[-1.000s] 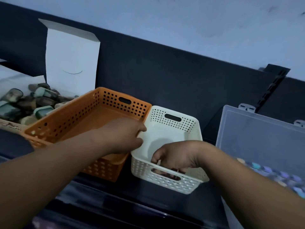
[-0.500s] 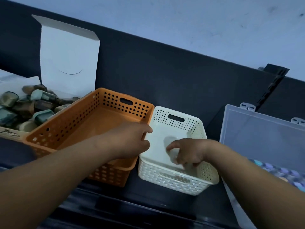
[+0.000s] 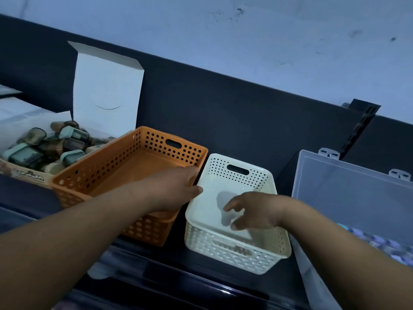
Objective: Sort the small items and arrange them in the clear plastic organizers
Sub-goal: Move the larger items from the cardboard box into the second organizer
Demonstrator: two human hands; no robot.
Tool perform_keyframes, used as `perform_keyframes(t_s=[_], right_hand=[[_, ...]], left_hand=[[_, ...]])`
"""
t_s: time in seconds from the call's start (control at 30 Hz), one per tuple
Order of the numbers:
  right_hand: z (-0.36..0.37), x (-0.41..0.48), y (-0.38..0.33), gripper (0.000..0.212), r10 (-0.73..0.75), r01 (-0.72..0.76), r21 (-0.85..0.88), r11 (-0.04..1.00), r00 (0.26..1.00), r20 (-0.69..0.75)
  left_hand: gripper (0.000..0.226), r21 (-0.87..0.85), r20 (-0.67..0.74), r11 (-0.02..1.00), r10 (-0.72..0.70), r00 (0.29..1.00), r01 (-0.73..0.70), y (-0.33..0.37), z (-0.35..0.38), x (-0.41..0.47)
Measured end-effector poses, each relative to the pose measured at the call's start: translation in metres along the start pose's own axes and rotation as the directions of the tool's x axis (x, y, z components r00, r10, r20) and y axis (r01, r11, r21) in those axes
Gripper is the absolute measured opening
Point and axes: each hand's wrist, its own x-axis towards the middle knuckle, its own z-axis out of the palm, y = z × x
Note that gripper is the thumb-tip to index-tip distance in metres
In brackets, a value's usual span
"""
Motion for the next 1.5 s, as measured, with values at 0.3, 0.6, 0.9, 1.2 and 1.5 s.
perform_keyframes(t_s=[0.3, 0.6, 0.9, 1.2, 1.5], right_hand=[[-0.023, 0.003, -0.054, 0.033, -0.262, 0.331, 0.038, 0.943, 0.806, -0.531], [-0.005, 0.018, -0.084, 0.03, -0.314, 0.295, -0.108, 0.949, 0.882, -0.351], [-0.035, 0.039, -0.129, 0.024, -0.145, 0.038, -0.31, 0.95, 0.933, -0.329], [-0.062, 0.073, -0.259, 0.029, -0.274, 0.325, 0.0, 0.946, 0.797, -0.538], [-0.068, 0.131, -0.322, 0.065, -0.152, 0.268, 0.168, 0.949, 0.851, -0.502]], left_hand=[[0.04, 0.142, -0.232, 0.973, -0.147, 0.962, 0.183, -0.005, -0.038, -0.037], [0.044, 0.17, -0.368, 0.91, -0.297, 0.881, 0.378, -0.051, -0.067, -0.082], [0.031, 0.161, -0.392, 0.92, -0.272, 0.879, 0.356, -0.126, -0.106, -0.089], [0.044, 0.216, -0.365, 0.937, -0.183, 0.913, 0.274, -0.211, -0.171, -0.088], [0.052, 0.19, -0.169, 0.973, -0.096, 0.981, 0.128, -0.264, -0.192, -0.061]])
